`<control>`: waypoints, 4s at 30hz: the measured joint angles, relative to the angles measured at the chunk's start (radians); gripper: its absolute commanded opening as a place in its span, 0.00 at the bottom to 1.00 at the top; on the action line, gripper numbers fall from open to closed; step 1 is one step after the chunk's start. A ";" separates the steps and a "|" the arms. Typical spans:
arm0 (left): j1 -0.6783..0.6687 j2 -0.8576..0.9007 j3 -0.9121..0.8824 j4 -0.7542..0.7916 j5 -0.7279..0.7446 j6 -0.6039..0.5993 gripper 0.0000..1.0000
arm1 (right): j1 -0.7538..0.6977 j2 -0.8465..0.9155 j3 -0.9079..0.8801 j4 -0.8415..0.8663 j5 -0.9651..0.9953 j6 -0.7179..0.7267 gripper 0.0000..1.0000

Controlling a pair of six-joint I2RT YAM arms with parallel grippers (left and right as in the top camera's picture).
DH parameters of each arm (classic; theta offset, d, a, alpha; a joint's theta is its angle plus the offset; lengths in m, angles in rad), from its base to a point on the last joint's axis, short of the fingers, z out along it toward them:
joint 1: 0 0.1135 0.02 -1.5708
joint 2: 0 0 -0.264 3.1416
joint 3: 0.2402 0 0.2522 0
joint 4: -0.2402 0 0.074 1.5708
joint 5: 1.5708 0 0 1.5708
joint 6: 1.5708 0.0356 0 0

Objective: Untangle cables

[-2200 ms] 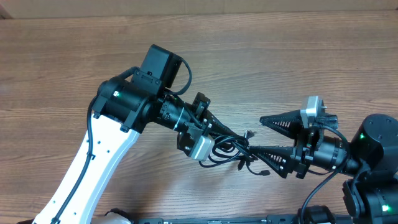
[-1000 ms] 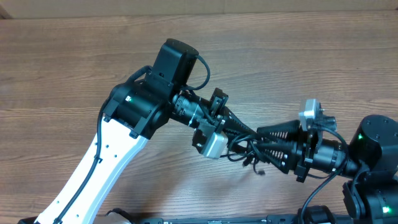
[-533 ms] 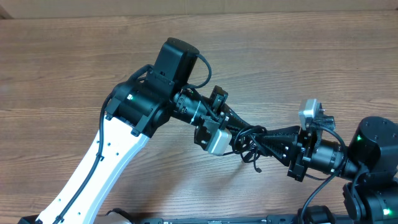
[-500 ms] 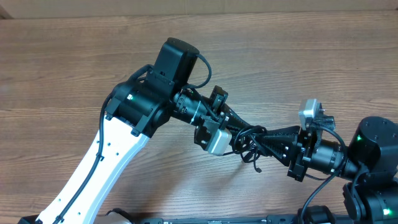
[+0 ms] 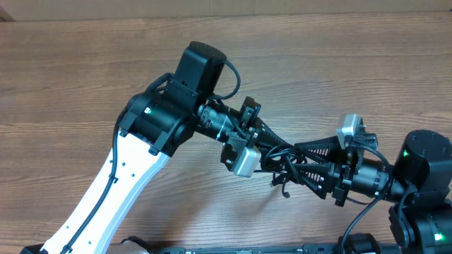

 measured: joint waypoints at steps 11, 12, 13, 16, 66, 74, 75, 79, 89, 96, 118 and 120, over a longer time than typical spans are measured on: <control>0.000 0.000 0.000 0.045 0.000 -0.047 0.04 | 0.000 0.000 0.000 -0.020 -0.008 -0.047 0.07; 0.000 0.000 0.000 0.047 0.000 -0.049 0.04 | 0.000 0.000 0.000 -0.026 -0.008 -0.048 0.04; 0.000 0.000 0.000 0.051 0.001 -0.049 0.04 | 0.000 0.000 0.000 -0.026 -0.008 -0.052 0.04; 0.000 0.000 0.000 0.056 0.005 -0.051 0.04 | 0.000 0.000 0.000 -0.027 -0.008 -0.056 0.04; -0.044 0.005 0.037 -0.021 -0.039 -0.131 0.04 | 0.023 -0.013 -0.006 0.378 0.217 0.232 0.04; -0.066 0.005 0.033 -0.042 -0.045 -0.130 0.04 | 0.015 -0.011 -0.006 0.317 0.269 0.190 0.66; -0.068 0.005 0.031 -0.041 -0.045 -0.130 0.04 | 0.012 -0.011 -0.006 0.304 0.284 0.184 0.69; -0.067 0.005 0.024 -0.029 -0.045 -0.131 0.04 | 0.006 -0.010 -0.006 0.248 0.321 0.185 0.77; -0.020 0.005 0.016 0.003 -0.035 -0.132 0.03 | 0.006 -0.003 -0.006 0.134 0.376 0.198 1.00; 0.047 0.005 0.016 0.012 -0.028 -0.163 0.04 | 0.005 -0.002 -0.006 0.078 0.359 0.196 1.00; 0.159 0.005 0.016 0.029 0.094 -0.217 0.04 | 0.000 0.001 -0.006 0.069 0.266 0.196 1.00; 0.159 0.005 0.016 0.030 0.106 -0.217 0.04 | 0.000 0.001 -0.006 0.089 0.264 0.196 1.00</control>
